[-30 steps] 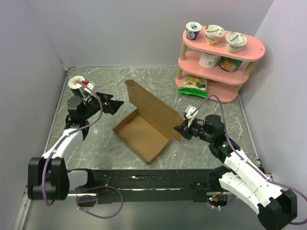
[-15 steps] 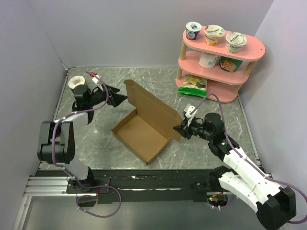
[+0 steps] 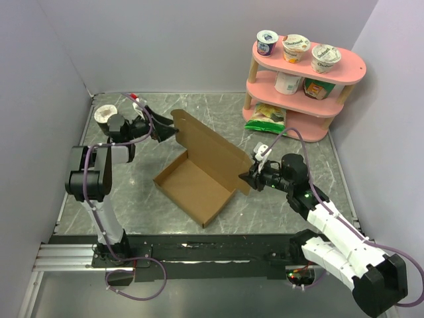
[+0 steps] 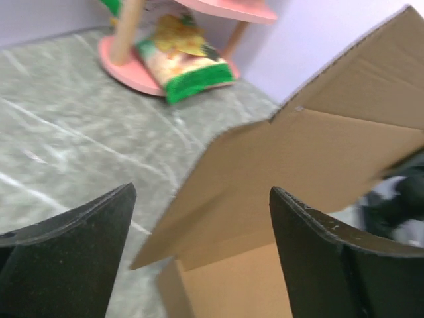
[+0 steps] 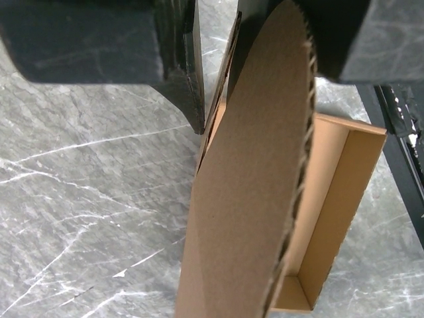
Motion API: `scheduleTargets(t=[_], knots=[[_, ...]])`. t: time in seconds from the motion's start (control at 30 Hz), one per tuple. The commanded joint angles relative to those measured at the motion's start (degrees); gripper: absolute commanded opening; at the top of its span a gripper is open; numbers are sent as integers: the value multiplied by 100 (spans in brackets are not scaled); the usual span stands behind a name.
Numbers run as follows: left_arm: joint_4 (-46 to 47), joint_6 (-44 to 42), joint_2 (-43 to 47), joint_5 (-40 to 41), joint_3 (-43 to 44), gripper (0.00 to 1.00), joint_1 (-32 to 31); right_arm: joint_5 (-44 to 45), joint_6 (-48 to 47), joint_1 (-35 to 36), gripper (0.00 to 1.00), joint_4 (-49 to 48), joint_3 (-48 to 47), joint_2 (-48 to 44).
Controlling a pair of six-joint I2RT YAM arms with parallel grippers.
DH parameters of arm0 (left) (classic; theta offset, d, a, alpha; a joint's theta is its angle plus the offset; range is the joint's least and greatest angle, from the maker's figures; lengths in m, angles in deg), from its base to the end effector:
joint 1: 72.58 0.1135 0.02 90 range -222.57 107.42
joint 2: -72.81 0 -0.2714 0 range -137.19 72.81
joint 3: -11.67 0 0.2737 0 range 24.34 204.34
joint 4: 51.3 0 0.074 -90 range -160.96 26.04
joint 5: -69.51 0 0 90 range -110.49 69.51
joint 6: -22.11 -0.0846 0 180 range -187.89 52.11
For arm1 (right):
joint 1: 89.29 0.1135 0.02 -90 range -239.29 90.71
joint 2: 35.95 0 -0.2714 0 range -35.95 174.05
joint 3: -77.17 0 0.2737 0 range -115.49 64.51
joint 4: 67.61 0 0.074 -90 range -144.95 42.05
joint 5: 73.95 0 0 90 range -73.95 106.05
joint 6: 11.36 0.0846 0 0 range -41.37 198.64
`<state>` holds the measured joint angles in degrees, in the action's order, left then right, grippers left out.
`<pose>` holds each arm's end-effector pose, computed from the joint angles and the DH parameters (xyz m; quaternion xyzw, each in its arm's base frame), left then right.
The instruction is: Fold the paper box
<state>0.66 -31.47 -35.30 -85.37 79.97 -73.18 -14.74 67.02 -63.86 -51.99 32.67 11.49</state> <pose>0.4212 -0.0810 0.2194 0.2340 0.6329 -0.5280 0.5156 0.2061 0.1460 0.2527 -0.3957 0.6929 0.2816 0.5329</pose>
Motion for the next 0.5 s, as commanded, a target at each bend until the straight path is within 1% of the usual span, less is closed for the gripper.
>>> scheduleTargets(t=[0.0, 0.07, 0.1, 0.13, 0.17, 0.2, 0.23, 0.27, 0.3, 0.33, 0.37, 0.4, 0.47], knots=[[1853, 1244, -157, -517, 150, 81, -151, -103, -25, -65, 27, -164, -218, 20], [1590, 1035, -9, -429, 9, 74, -212, -103, -7, -82, 27, -191, -209, -7], [1328, 607, 79, -368, -35, 69, -238, -94, 1, -82, 27, -199, -192, -42], [681, 316, 184, -289, -122, 65, -265, -86, 10, -82, 27, -208, -192, -42], [240, 8, 420, -114, -158, 61, -335, -86, 2, -82, 27, -208, -192, -51], [-148, -630, 536, 36, -193, 54, -370, -59, 28, -91, 27, -208, -192, -42], [-839, -941, 772, 168, -254, 50, -405, -16, 45, -91, 27, -208, -192, -42], [-1011, -1144, 853, 473, -307, 48, -493, 11, 54, -91, 27, -208, -200, -24], [-1108, -1390, 914, 598, -421, 46, -537, 37, 63, -91, 27, -173, -218, 2], [-1179, -1453, 1002, 687, -483, 44, -598, 64, 80, -91, 27, -182, -209, 11], [-1101, -1454, 1038, 792, -562, 43, -625, 99, 98, -91, 27, -199, -209, 11], [-979, -1402, 1082, 976, -754, 39, -652, 143, 107, -91, 27, -199, -200, 2], [-785, -1401, 1222, 1144, -948, 37, -783, 361, 133, -100, 27, -191, -192, -42]])
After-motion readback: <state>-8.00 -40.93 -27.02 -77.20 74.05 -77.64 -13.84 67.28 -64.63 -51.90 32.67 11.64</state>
